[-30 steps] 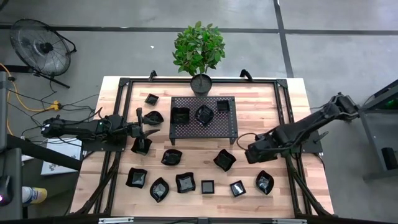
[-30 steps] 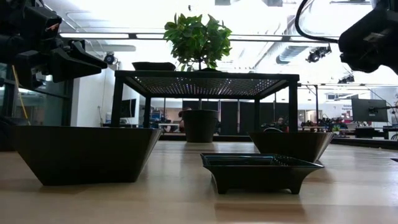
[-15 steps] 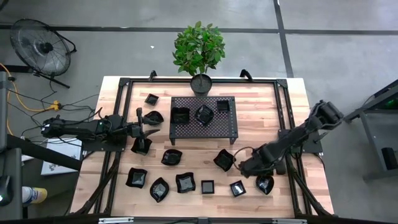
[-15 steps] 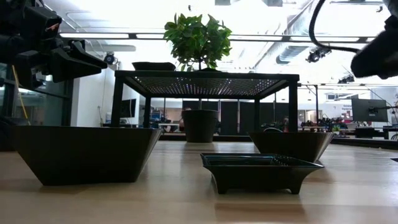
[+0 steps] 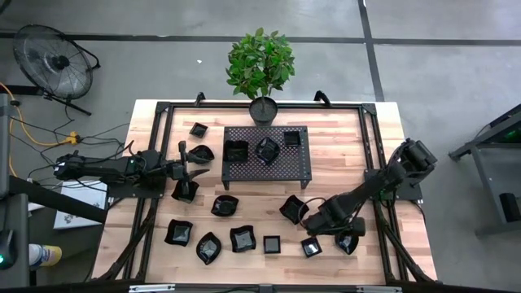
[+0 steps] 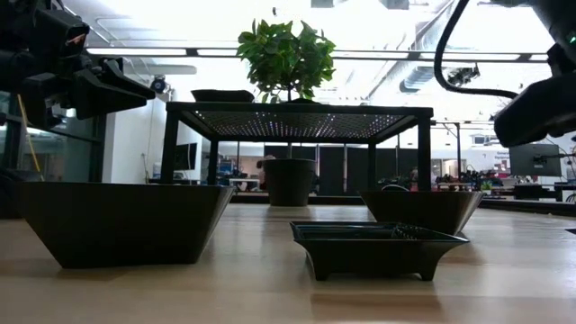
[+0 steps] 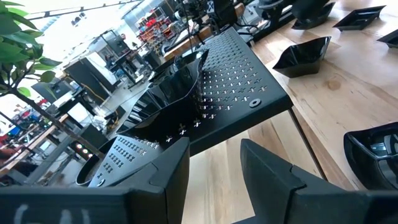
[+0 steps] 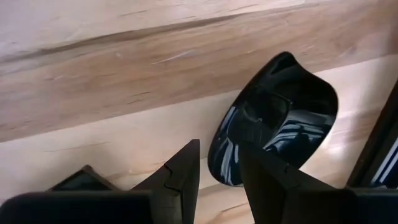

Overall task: Pick & Place Mini shaped plates
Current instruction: Stack the black leaf-shaped plate on top of the other black leaf-shaped plate on the shelf

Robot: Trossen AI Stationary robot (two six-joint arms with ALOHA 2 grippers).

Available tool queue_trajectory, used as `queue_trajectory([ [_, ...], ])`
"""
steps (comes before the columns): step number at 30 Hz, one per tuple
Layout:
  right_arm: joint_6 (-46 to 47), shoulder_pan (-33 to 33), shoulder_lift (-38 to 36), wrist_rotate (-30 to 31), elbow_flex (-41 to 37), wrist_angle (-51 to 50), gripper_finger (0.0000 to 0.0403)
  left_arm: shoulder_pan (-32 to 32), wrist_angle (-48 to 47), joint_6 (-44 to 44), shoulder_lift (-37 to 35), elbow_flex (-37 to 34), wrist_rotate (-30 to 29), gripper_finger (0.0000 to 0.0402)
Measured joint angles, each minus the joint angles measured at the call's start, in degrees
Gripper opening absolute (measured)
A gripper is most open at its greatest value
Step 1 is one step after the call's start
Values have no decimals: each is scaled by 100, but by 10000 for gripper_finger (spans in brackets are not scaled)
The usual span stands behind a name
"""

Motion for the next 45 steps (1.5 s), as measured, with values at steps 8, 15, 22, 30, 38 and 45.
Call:
queue_trajectory([
  [8,23,-24,109,-50,-1,-24,105,0,0,1,1,-2,0,140],
  [15,25,-26,285,-102,-4,103,105,0,0,-1,0,-1,0,140],
  [22,22,-26,297,-95,-4,8,77,0,0,1,0,0,1,140],
  [30,20,-26,297,-89,-4,-6,6,0,0,-1,1,-2,0,140],
  [38,-146,-26,293,-86,-43,100,2,0,0,0,0,-2,0,140],
  [45,-416,-26,126,161,250,-446,1,0,0,-1,1,-2,0,140],
])
